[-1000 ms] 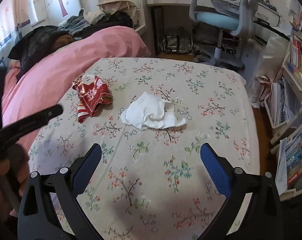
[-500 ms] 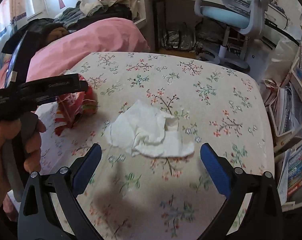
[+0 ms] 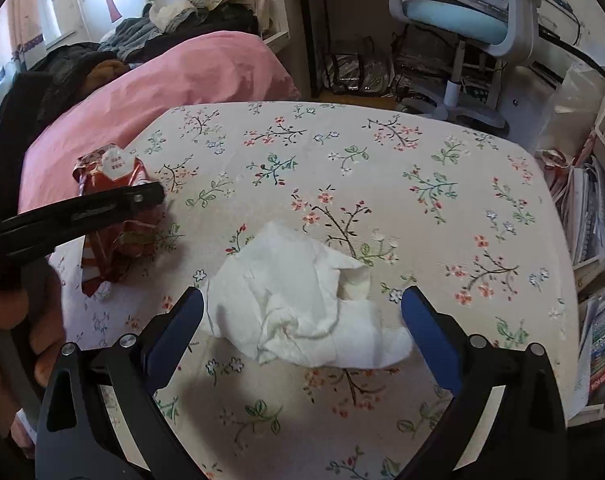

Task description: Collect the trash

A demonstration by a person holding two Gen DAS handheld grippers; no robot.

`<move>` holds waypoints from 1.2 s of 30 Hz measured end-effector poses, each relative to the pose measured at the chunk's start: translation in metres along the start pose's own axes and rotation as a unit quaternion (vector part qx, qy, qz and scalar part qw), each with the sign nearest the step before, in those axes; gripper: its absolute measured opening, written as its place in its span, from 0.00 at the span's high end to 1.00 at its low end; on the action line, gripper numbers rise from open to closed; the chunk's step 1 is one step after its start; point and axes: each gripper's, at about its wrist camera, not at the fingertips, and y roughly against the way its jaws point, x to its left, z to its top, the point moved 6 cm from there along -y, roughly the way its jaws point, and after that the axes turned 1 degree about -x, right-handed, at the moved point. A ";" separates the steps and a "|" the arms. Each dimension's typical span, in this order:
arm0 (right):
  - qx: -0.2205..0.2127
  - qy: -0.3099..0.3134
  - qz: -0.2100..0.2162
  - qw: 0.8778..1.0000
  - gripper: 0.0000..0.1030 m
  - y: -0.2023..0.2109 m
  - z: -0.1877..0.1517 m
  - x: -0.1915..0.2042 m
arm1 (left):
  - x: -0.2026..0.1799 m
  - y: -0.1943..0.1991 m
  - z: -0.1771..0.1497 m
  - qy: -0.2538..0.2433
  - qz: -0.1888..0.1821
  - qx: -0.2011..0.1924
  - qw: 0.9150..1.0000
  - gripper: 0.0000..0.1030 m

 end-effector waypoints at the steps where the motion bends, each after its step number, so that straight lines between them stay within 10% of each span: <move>1: 0.001 -0.002 0.003 1.000 0.07 -0.002 0.001 0.001 | 0.002 0.004 -0.003 -0.001 -0.006 0.000 1.000 0.54; 6: 0.007 -0.001 0.020 1.000 0.10 -0.015 0.001 0.005 | 0.002 0.019 -0.015 -0.021 -0.024 0.013 0.999 0.57; 12: 0.021 0.023 0.067 0.997 0.73 -0.005 -0.005 0.023 | 0.002 0.037 -0.037 -0.032 -0.030 0.030 0.999 0.57; 16: 0.030 0.043 0.087 0.995 0.84 0.013 -0.018 0.036 | 0.002 0.050 -0.055 -0.045 -0.027 0.035 0.998 0.57; 26: 0.075 0.121 0.160 0.977 0.83 0.074 -0.068 0.073 | 0.011 0.087 -0.101 -0.055 -0.019 0.047 0.997 0.57; 30: 0.081 0.176 0.108 0.975 0.37 0.090 -0.091 0.082 | 0.012 0.094 -0.117 -0.056 -0.013 0.056 0.997 0.54; 36: 0.033 0.203 0.073 0.976 0.22 0.120 -0.090 0.096 | 0.015 0.093 -0.131 -0.058 0.006 0.060 0.997 0.47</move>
